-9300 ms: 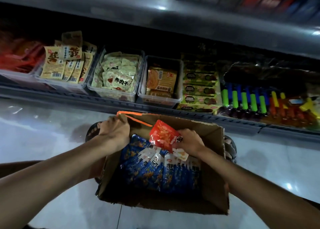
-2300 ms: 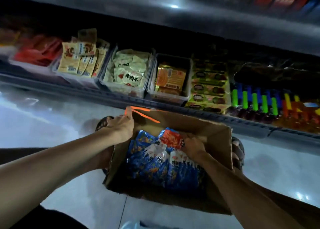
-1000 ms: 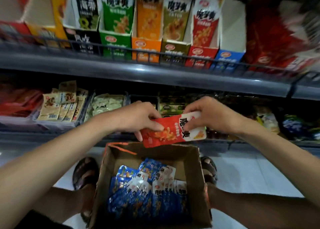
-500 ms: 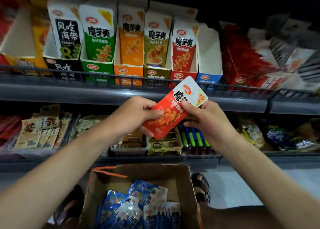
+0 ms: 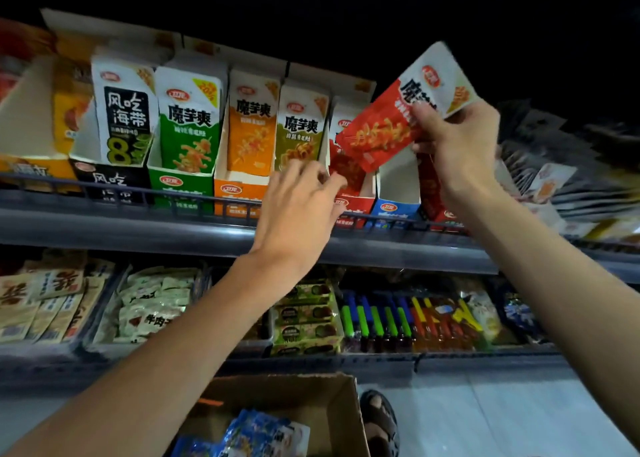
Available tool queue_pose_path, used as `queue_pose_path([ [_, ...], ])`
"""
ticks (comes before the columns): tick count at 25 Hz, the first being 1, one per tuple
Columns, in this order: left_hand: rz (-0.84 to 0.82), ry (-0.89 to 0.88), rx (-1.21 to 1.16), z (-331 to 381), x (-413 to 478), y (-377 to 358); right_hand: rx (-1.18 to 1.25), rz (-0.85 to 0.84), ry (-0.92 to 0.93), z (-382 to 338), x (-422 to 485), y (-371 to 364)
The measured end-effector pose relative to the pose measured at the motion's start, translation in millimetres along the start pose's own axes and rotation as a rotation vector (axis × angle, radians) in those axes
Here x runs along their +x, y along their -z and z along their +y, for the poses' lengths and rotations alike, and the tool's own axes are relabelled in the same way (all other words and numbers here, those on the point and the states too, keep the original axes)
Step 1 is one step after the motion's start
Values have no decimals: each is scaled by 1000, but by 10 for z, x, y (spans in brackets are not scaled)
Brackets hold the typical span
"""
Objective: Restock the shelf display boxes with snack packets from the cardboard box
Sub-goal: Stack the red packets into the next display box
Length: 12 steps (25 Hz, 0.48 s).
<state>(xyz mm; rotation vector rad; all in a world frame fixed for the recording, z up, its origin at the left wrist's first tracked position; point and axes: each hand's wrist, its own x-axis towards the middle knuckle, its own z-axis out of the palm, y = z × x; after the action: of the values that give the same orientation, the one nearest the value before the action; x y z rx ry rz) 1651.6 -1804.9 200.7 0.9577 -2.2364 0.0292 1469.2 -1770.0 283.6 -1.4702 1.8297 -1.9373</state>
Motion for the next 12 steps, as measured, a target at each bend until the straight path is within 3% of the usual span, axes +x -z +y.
queue_pose_path([
  [7, -3, 65, -10, -1, 116, -108, -190, -178, -87, 233, 231, -145],
  [12, -71, 79, -74, -42, 132, -115, -443, -379, -38, 368, 217, -342],
])
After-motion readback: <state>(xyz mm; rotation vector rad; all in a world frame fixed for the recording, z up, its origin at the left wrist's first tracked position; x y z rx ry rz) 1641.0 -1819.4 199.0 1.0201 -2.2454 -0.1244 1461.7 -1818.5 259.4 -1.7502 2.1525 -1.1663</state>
